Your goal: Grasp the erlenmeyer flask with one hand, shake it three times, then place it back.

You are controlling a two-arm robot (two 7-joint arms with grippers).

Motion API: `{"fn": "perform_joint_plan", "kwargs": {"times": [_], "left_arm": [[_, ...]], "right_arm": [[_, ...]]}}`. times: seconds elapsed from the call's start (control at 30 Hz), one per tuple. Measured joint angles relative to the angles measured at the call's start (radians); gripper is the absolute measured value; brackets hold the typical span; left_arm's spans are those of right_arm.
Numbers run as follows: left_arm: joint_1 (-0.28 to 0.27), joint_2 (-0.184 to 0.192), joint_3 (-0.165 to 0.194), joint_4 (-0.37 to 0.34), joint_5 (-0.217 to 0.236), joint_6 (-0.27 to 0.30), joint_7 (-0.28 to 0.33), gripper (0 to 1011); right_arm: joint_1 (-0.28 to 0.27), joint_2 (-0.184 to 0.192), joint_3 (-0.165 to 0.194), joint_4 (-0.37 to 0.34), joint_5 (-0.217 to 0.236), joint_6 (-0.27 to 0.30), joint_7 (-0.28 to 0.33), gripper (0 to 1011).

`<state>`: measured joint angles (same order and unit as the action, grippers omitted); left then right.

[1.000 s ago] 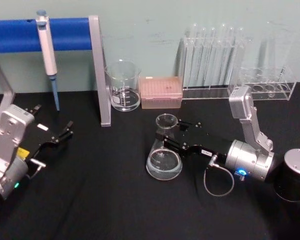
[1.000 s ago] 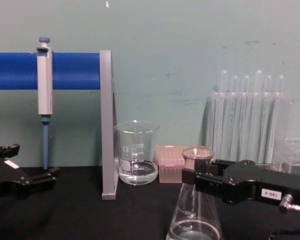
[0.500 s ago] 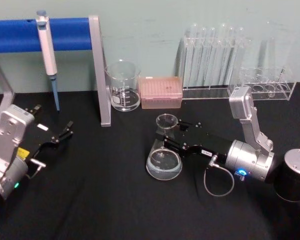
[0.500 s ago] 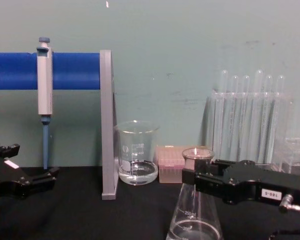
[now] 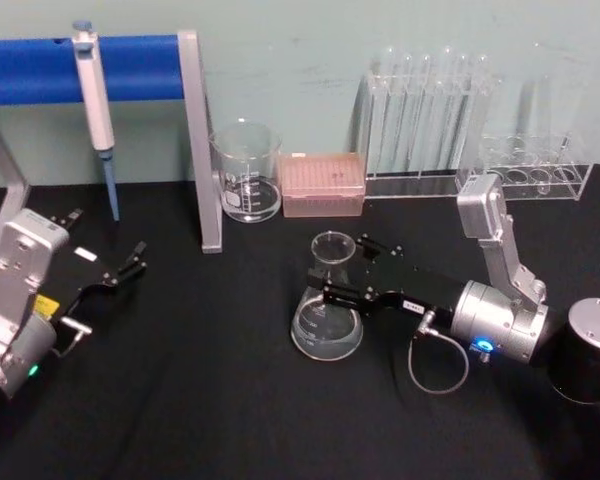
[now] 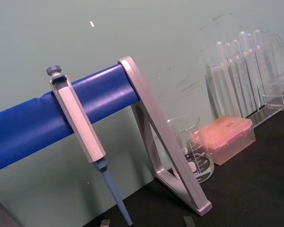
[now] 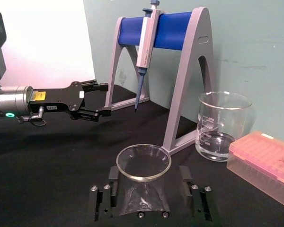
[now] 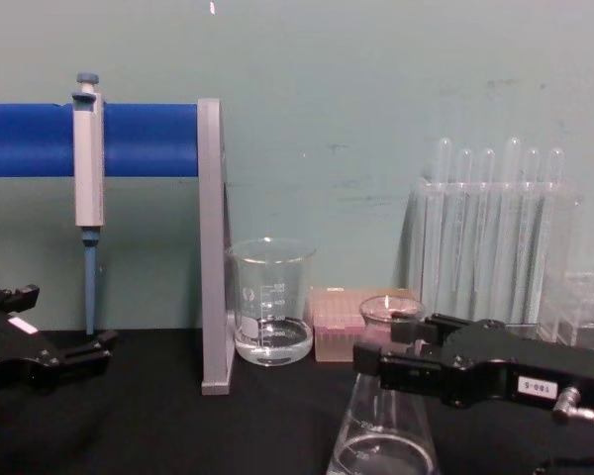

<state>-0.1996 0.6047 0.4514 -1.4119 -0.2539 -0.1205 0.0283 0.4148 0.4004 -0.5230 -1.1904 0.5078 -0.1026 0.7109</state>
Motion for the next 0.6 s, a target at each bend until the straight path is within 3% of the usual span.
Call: {"fn": "perform_joint_plan", "kwargs": {"times": [0.27, 0.6], "left_arm": [[0.0, 0.0, 0.0, 0.0, 0.0, 0.0, 0.0, 1001], [0.0, 0.0, 0.0, 0.0, 0.0, 0.0, 0.0, 1001]], "right_arm": [[0.0, 0.0, 0.0, 0.0, 0.001, 0.0, 0.0, 985], [0.0, 0.0, 0.0, -0.001, 0.002, -0.001, 0.0, 1000]]}}
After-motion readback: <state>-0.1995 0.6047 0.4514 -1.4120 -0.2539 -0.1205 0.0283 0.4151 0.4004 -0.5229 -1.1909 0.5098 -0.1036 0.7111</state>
